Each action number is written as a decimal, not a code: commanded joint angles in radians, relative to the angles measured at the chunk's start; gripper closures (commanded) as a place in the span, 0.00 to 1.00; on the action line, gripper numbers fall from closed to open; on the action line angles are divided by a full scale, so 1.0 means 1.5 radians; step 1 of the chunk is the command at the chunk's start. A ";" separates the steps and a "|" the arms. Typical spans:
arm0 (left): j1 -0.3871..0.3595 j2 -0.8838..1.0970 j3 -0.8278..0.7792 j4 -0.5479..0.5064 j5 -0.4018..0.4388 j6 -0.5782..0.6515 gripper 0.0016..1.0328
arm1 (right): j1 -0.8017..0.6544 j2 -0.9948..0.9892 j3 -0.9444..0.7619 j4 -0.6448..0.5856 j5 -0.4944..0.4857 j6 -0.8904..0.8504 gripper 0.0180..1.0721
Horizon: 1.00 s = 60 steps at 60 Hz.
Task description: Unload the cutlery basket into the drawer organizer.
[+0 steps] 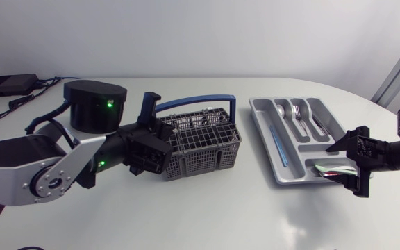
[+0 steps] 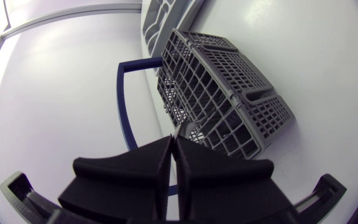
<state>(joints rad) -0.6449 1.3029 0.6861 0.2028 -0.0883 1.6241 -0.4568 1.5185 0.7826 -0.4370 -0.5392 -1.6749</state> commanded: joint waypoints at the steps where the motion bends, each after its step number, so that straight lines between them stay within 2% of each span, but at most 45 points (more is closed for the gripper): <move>1: -0.009 -0.023 0.029 -0.027 0.000 0.037 0.97 | 0.005 0.001 -0.021 0.005 -0.005 0.005 0.07; 32: -0.027 -0.092 0.085 -0.142 -0.009 0.052 0.97 | 0.007 -0.008 -0.031 0.007 -0.007 0.004 0.07; 60: -0.029 -0.163 0.096 -0.206 -0.012 0.064 0.97 | 0.012 -0.070 -0.057 0.001 -0.031 0.015 0.07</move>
<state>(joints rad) -0.6849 1.0855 0.7815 -0.0937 -0.1066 1.6775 -0.4492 1.4521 0.7242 -0.4301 -0.5659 -1.6703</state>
